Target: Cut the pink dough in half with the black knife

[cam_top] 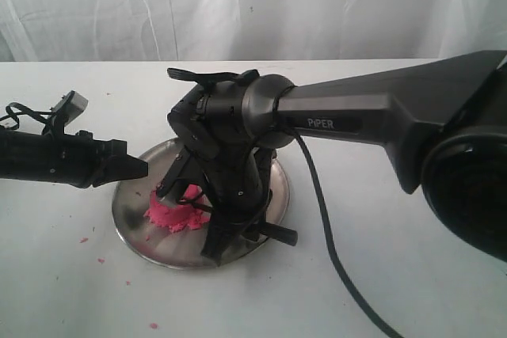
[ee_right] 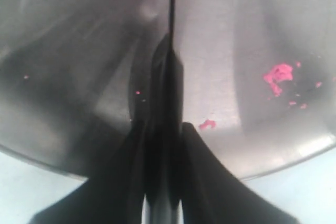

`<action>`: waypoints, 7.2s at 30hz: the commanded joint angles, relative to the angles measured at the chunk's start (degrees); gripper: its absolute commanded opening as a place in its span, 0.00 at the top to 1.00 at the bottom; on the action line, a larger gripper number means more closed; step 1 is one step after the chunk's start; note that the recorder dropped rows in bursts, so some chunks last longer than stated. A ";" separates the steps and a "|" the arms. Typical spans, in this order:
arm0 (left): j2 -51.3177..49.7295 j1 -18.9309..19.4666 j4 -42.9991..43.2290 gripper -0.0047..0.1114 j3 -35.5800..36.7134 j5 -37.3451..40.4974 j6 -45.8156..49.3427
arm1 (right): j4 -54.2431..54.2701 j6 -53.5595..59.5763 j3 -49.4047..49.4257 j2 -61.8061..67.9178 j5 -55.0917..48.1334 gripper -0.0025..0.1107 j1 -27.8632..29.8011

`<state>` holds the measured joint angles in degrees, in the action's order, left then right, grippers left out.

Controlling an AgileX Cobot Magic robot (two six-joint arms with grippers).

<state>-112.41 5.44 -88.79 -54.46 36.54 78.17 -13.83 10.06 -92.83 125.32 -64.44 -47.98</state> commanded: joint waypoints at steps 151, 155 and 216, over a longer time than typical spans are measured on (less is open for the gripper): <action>94.59 -3.56 0.02 0.96 41.30 -29.46 -7.47 | 27.77 -9.36 89.87 -108.43 67.76 0.98 23.81; 94.59 -3.56 0.02 0.96 41.30 -29.46 -7.47 | 23.85 -12.30 92.83 -115.99 62.80 0.98 28.73; 112.41 -3.55 79.07 0.96 54.46 -29.59 -82.16 | 22.90 -12.40 92.83 -122.66 51.47 0.98 31.01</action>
<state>-0.29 2.04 -9.57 -0.23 7.17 -4.26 9.77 -2.28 -0.24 2.96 -13.35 -17.26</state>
